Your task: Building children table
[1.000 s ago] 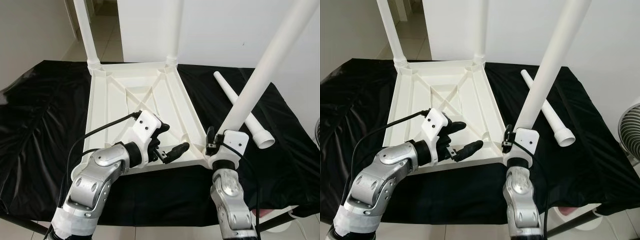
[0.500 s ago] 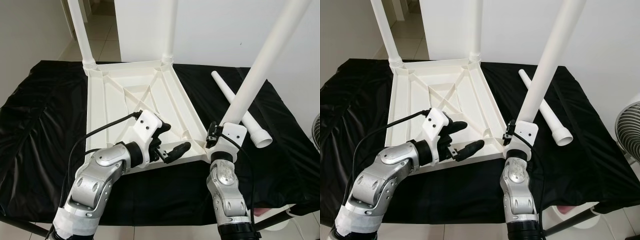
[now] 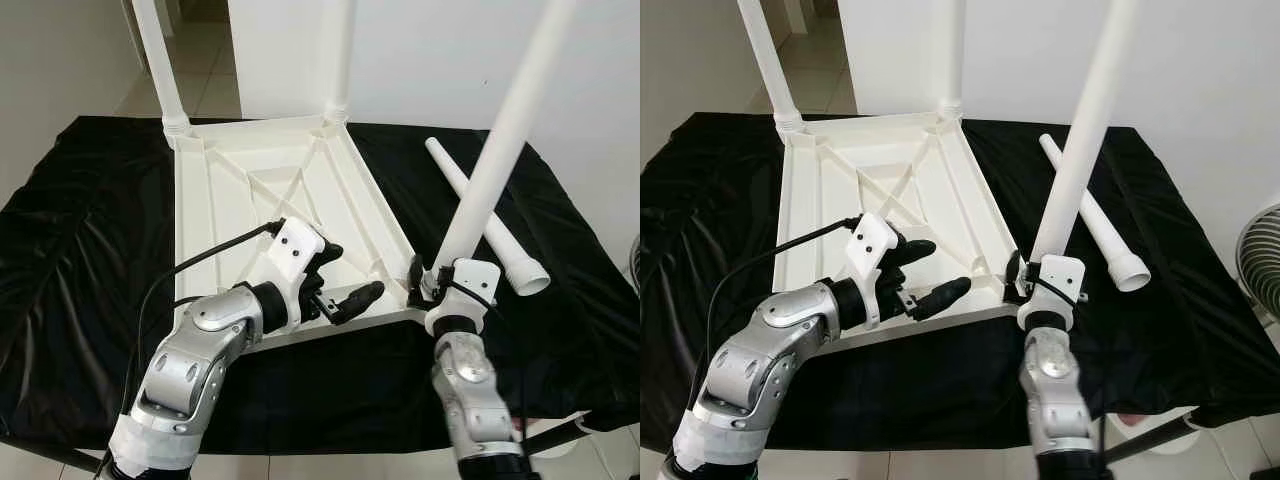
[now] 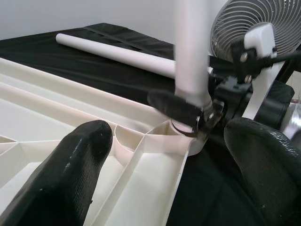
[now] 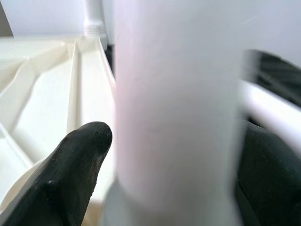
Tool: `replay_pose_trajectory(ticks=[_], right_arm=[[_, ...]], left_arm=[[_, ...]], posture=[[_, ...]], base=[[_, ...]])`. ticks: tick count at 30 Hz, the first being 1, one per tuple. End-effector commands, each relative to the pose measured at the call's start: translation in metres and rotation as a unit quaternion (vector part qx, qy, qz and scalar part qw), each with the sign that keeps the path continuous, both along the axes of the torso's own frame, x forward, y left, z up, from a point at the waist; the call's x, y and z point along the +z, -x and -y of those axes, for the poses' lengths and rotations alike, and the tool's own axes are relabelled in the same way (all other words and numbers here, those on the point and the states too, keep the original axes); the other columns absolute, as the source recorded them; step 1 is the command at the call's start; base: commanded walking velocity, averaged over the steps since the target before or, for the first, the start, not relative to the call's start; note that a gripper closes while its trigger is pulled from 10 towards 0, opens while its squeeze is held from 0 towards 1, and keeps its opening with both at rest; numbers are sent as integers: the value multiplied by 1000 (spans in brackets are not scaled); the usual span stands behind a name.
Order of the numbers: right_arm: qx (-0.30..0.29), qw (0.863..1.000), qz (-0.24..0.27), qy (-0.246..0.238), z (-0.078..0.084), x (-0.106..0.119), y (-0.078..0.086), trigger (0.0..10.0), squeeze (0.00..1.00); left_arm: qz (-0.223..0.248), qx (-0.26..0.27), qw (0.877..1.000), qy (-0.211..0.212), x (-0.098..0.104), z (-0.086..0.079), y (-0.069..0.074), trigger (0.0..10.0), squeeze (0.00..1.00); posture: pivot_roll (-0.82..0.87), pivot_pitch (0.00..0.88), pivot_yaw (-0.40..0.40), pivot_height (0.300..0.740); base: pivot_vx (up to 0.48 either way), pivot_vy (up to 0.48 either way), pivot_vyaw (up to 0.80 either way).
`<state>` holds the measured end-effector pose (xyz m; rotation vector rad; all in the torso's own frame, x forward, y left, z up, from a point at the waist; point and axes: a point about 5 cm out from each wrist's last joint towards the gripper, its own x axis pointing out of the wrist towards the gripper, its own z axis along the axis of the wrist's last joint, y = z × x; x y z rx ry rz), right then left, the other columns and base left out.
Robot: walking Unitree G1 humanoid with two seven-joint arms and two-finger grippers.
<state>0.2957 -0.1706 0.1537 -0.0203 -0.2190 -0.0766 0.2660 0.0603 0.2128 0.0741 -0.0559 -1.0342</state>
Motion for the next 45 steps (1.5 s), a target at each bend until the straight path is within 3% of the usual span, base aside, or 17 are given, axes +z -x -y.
replay_pose_trajectory(ticks=[1, 2, 3, 4, 5, 6, 12, 36, 37, 45], right_arm=[[28, 1000, 11, 0, 0, 6, -1, 10000, 1000], [50, 999, 14, 7, 2, 9, 0, 10000, 710], [50, 999, 14, 7, 2, 9, 0, 10000, 710], [77, 997, 14, 14, 3, 12, 0, 10000, 169], [103, 994, 14, 18, 3, 13, 1, 10000, 0], [130, 991, 12, 13, 5, 14, 2, 0, 0], [189, 981, -26, -39, 14, 9, 2, 0, 0], [171, 985, -5, -33, 26, 18, -5, 0, 0], [168, 985, -1, -39, 26, 19, -6, 10000, 1000], [154, 986, 4, -63, 26, 20, -7, 10000, 1000]], left_arm=[[1, 44, 999, 3, 0, -1, -4, 10000, 0], [2, 45, 999, 3, 1, -1, -4, 10000, 0], [2, 45, 999, 3, 1, -1, -4, 10000, 0], [2, 45, 999, 4, 1, -1, -5, 10000, 0], [2, 46, 999, 5, 1, -1, -5, 10000, 0], [3, 47, 999, 6, 2, -1, -5, 10000, 0], [9, 51, 999, 12, 5, -1, -7, 10000, 0], [9, 52, 999, 9, 4, -3, -8, 10000, 0], [9, 53, 999, 9, 4, -3, -8, 10000, 0], [7, 54, 998, 8, 4, -4, -8, 10000, 0]], posture=[[-30, 93, 6, 740], [-31, 93, 5, 740], [-31, 93, 5, 740], [-31, 93, 5, 740], [-32, 90, 4, 740], [-32, 90, 4, 740], [-38, 85, 0, 740], [-38, 82, 5, 740], [-38, 83, 5, 740], [-38, 85, 5, 740]], base=[[0, 0, 0], [0, 0, 0], [0, 0, 0], [0, 0, 0], [0, 0, 0], [0, 0, 0], [0, 0, 0], [0, 0, 0], [0, 0, 0], [0, 0, 0]])
